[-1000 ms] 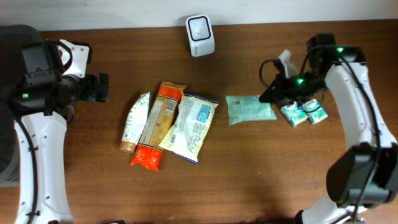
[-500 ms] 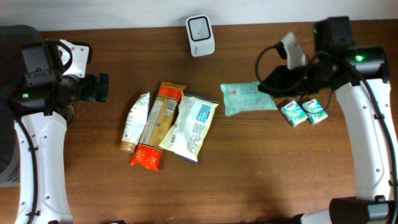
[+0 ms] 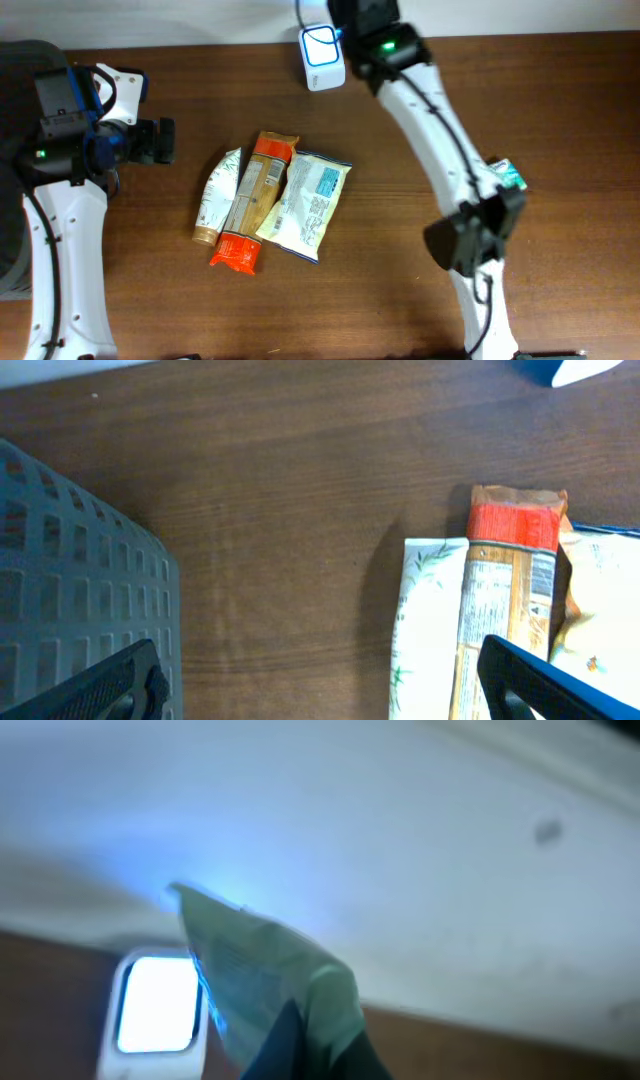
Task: Scan the item barcode
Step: 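Lift the wet-wipes pack and hold it under the scanner window, then place the wet-wipes pack on the tissue packs at right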
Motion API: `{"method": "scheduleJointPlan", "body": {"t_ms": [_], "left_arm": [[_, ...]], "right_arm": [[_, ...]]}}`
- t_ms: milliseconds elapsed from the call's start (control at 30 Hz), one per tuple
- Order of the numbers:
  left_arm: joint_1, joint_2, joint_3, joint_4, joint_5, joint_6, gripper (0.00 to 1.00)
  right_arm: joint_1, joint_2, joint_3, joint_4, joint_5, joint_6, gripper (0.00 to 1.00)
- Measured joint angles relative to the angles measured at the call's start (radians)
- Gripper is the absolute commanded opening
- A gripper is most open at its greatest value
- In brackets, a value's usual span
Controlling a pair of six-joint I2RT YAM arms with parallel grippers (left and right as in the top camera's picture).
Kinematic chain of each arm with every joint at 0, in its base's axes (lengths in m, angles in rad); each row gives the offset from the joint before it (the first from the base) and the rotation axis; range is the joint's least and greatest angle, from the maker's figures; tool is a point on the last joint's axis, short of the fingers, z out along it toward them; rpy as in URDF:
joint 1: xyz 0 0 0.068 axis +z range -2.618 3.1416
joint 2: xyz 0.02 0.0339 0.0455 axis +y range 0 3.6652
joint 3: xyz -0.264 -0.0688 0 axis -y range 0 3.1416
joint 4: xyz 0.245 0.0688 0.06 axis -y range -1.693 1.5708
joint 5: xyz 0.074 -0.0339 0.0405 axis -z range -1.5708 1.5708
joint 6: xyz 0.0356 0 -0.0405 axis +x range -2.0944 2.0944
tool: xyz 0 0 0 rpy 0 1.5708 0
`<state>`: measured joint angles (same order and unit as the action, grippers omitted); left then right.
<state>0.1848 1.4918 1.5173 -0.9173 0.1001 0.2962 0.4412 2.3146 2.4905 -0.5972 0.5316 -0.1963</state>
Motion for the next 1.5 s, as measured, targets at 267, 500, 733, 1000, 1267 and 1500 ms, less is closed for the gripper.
{"method": "scheduleJointPlan", "body": {"t_ms": [267, 500, 733, 1000, 1267, 1500], "left_arm": [[0.000, 0.000, 0.000, 0.000, 0.000, 0.000, 0.99], [0.000, 0.000, 0.000, 0.000, 0.000, 0.000, 0.99], [0.000, 0.000, 0.000, 0.000, 0.000, 0.000, 0.99], [0.000, 0.000, 0.000, 0.000, 0.000, 0.000, 0.99], [0.000, 0.000, 0.000, 0.000, 0.000, 0.000, 0.99], [0.000, 0.000, 0.000, -0.001, 0.000, 0.000, 0.99]], "right_arm": [[0.011, 0.255, -0.002, 0.284, 0.102, -0.395, 0.04], [0.014, 0.264, -0.001, 0.292, 0.103, -0.462, 0.04], [0.027, 0.266, -0.001, 0.276, 0.092, -0.503, 0.04], [0.047, 0.266, -0.001, 0.246, 0.073, -0.511, 0.04], [0.047, 0.245, -0.002, 0.115, 0.035, -0.460, 0.04], [-0.005, -0.270, 0.014, -0.441, -0.343, -0.011, 0.04]]}}
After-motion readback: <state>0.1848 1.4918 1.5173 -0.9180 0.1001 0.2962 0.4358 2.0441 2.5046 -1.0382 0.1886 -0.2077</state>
